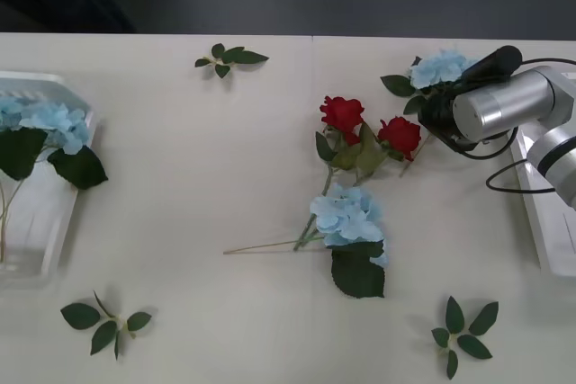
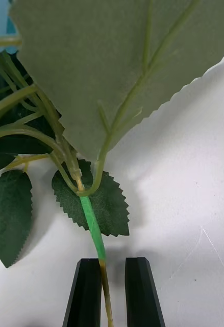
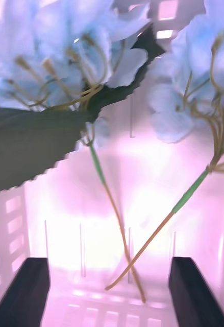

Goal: Put the red flowers into the right box and the blue flowers into the left box

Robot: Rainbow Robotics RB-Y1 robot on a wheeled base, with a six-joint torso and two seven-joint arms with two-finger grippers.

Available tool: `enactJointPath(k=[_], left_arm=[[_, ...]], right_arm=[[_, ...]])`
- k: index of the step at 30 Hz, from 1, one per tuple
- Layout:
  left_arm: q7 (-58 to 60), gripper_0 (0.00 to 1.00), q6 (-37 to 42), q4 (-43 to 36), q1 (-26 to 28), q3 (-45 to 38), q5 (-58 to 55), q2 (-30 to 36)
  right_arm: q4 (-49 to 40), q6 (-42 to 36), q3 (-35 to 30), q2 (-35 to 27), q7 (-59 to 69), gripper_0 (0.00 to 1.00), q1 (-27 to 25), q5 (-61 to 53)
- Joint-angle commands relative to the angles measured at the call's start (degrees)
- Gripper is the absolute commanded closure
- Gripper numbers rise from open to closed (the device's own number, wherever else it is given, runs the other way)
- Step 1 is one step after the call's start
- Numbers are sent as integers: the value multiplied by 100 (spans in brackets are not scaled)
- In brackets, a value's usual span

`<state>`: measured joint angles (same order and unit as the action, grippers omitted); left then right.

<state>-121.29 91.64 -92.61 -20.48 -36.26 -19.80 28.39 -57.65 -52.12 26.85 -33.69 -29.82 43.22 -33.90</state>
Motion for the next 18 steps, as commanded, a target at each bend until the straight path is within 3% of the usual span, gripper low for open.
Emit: enactJointPath(k=[1, 3, 6, 18], left_arm=[[53, 0, 205, -354, -158, 5, -322, 281], [115, 0, 328, -512, -158, 14, -480, 272], [431, 0, 495, -741, -167, 75, -823, 272], [2277, 0, 609, -1488, -167, 822, -2212, 272]], right_arm=[[-18, 9, 31, 29, -314, 87, 222, -91], [-18, 9, 31, 20, -358, 87, 222, -117], [-18, 0, 31, 2, -402, 100, 222, -152], [-36, 9, 31, -103, -560, 100, 222, -284]])
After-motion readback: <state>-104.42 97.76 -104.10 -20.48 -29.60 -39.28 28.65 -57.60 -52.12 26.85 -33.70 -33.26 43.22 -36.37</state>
